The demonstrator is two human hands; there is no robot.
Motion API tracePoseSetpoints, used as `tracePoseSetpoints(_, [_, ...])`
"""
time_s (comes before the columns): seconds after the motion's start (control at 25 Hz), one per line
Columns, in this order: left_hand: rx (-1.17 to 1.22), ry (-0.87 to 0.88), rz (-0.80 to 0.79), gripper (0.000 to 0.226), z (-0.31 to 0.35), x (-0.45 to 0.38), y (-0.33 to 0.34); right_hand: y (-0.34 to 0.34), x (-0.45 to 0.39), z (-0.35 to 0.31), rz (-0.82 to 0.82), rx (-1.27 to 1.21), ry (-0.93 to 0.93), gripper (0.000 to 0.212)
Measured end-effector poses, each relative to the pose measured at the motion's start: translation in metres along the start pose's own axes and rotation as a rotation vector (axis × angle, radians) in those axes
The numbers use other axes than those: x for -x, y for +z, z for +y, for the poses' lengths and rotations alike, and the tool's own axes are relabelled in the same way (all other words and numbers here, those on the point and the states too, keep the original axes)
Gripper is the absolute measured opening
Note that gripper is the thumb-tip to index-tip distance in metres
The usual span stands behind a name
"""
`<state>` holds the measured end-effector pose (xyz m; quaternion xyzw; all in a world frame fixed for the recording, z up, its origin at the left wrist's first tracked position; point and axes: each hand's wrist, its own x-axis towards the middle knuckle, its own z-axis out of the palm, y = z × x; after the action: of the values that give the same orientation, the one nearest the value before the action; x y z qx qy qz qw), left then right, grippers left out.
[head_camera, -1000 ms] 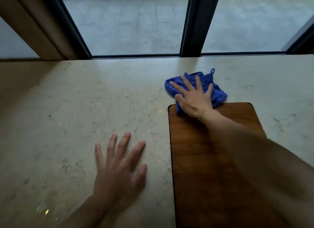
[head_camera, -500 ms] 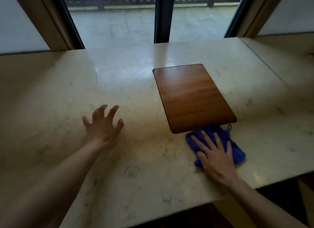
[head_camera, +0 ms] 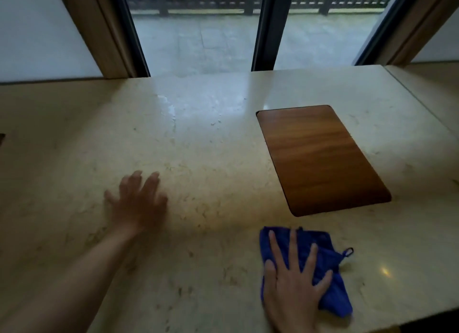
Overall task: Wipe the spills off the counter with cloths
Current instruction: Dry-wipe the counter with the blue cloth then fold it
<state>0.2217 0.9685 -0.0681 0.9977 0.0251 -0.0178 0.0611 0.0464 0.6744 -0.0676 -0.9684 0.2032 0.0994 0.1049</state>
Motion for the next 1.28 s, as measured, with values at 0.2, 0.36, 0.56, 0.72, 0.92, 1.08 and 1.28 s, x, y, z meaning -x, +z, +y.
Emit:
tracePoseSetpoints(0.2, [-0.05, -0.147, 0.001, 0.061, -0.036, -0.061, 0.001, -0.011, -0.156, -0.078, 0.118, -0.041, -0.006, 0.051])
tracePoseSetpoints(0.36, [-0.06, -0.167, 0.035, 0.064, -0.037, -0.059, 0.008, -0.042, -0.305, -0.153, 0.075, -0.034, 0.003, 0.052])
tracePoseSetpoints(0.56, [-0.14, -0.155, 0.207, 0.065, -0.035, -0.067, 0.015, -0.073, -0.475, -0.247, 0.038, -0.049, -0.009, 0.051])
tracePoseSetpoints(0.72, [-0.182, -0.117, 0.21, 0.068, -0.037, -0.07, 0.023, -0.084, -0.533, -0.307, -0.015, -0.018, -0.15, 0.051])
tracePoseSetpoints(0.92, [-0.111, -0.105, 0.124, 0.066, -0.036, -0.067, 0.014, -0.072, -0.487, -0.308, -0.07, 0.107, -0.493, 0.047])
tracePoseSetpoints(1.08, [-0.02, -0.139, -0.034, 0.063, -0.038, -0.063, 0.003, -0.056, -0.382, -0.256, -0.087, 0.098, -0.548, 0.047])
tracePoseSetpoints(1.28, [0.075, -0.119, -0.096, 0.061, -0.041, -0.053, -0.009, -0.023, -0.17, -0.138, 0.007, 0.066, -0.496, 0.052])
